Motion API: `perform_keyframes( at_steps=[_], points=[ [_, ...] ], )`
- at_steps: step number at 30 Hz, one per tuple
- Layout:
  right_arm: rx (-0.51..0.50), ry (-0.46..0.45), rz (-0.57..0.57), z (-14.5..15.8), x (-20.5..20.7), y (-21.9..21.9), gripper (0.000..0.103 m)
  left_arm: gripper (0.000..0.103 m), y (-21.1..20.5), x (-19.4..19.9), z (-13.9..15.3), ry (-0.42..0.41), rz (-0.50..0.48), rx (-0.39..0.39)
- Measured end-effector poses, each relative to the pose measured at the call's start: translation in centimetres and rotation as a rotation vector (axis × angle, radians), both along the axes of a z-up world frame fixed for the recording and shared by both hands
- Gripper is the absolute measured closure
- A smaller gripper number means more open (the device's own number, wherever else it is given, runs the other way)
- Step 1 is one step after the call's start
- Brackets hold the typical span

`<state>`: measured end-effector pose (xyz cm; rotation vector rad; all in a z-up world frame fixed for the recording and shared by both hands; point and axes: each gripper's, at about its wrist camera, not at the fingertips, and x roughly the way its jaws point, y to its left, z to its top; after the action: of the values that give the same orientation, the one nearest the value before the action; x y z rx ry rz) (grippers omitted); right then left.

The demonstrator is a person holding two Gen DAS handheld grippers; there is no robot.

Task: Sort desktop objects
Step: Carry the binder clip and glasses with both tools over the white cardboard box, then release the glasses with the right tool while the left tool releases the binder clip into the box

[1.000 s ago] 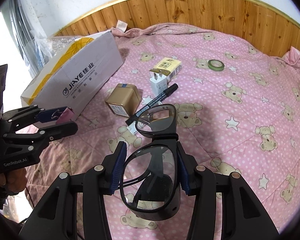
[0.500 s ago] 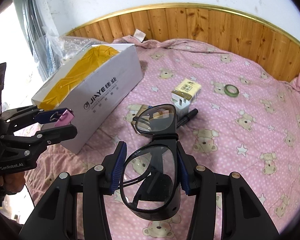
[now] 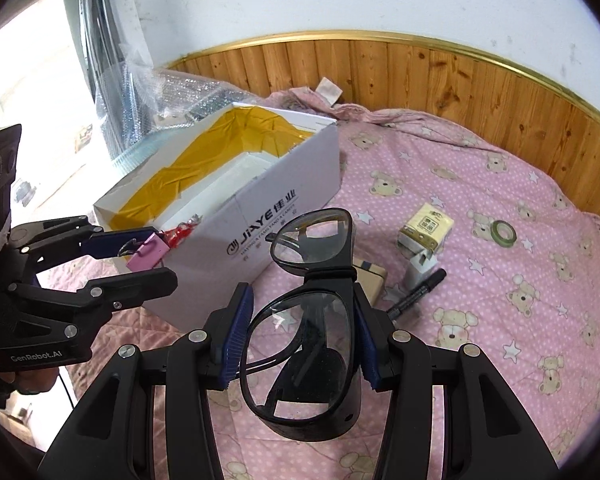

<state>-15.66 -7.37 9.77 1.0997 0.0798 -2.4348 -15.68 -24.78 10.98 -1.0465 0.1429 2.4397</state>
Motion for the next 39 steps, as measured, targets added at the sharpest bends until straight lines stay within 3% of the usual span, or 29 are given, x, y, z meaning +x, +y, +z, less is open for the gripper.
perform_keyframes(
  at_steps=[18,39],
  points=[
    [-0.027,0.060,0.132,3.0,-2.0,-8.3,0.053,0.061,-6.9,-1.8,1.0,0.033,0.144,-0.009],
    [-0.042,0.018,0.176,1.4,-5.4,-12.6,0.053,0.061,-10.2,-5.7,-1.4,-0.010,0.230,-0.013]
  ],
)
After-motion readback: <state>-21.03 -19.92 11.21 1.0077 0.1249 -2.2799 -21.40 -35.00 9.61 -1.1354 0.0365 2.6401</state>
